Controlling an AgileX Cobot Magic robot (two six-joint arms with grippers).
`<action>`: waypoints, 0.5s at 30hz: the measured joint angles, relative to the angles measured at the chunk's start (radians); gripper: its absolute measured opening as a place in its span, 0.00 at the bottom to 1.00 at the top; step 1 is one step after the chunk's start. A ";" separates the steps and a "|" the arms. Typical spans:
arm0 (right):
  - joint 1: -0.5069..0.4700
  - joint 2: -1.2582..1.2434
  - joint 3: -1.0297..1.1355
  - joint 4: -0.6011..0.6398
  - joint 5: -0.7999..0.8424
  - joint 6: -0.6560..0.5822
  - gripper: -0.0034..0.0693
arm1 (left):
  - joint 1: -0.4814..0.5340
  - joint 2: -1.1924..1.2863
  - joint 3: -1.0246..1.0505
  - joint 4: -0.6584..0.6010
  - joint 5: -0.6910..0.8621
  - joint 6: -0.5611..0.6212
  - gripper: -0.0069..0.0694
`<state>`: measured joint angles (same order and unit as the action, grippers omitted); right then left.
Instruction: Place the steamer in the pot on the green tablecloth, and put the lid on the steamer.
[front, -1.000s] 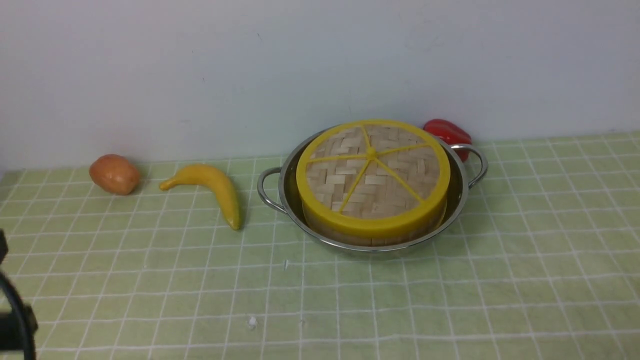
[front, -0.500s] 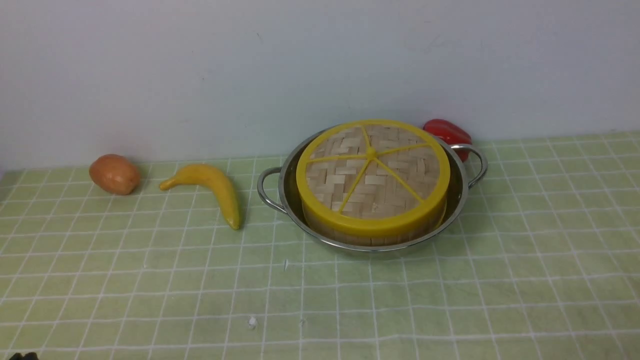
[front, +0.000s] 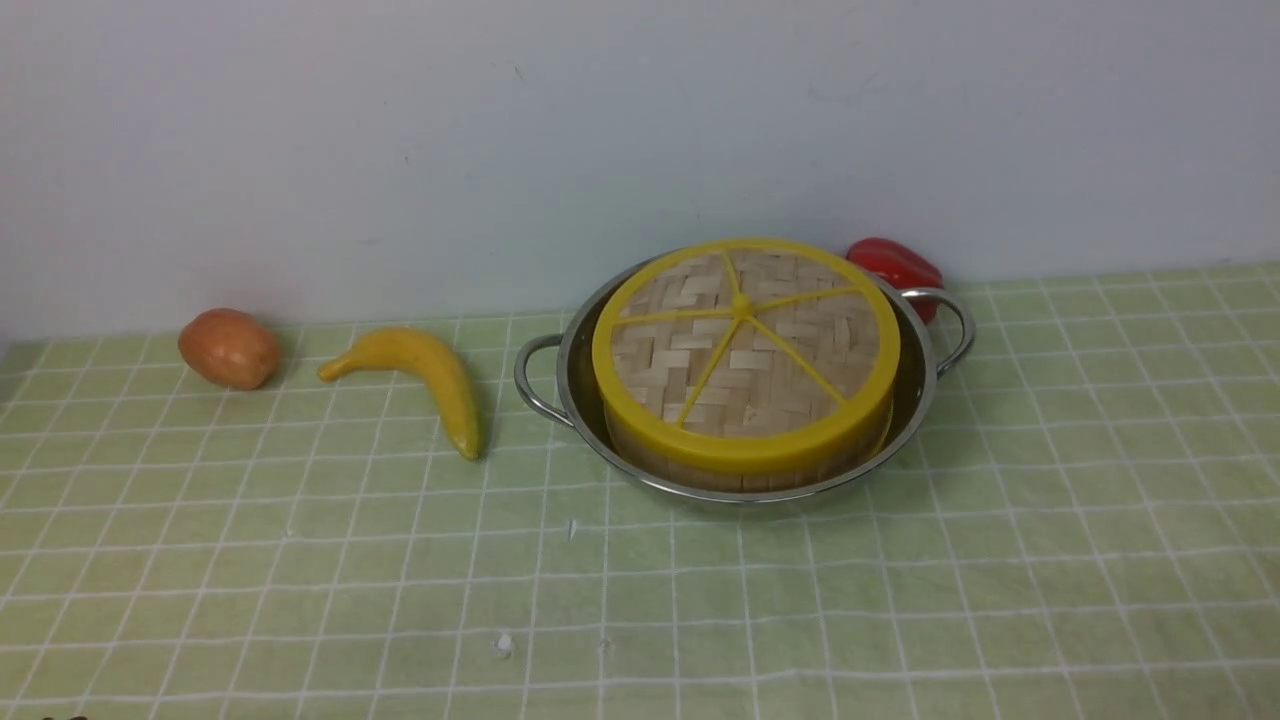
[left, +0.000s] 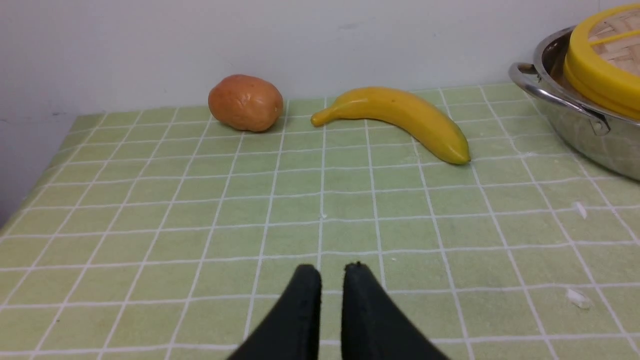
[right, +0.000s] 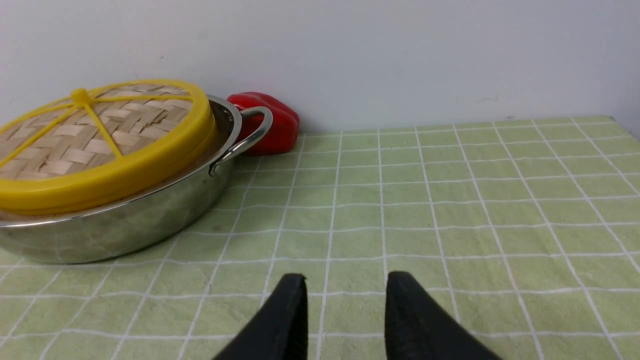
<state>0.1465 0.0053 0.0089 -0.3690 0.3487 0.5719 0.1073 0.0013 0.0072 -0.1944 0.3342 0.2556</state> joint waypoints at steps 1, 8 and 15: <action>0.000 0.000 0.000 0.000 0.000 0.000 0.38 | 0.000 0.000 0.000 0.000 0.001 0.001 0.18; 0.000 0.000 0.000 0.000 0.000 0.000 0.38 | 0.000 0.000 0.000 0.000 0.001 0.001 0.20; 0.000 0.000 0.000 0.000 0.000 0.000 0.38 | 0.000 0.000 0.000 0.000 0.001 0.001 0.20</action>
<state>0.1465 0.0053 0.0089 -0.3690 0.3487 0.5719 0.1073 0.0013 0.0072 -0.1944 0.3352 0.2567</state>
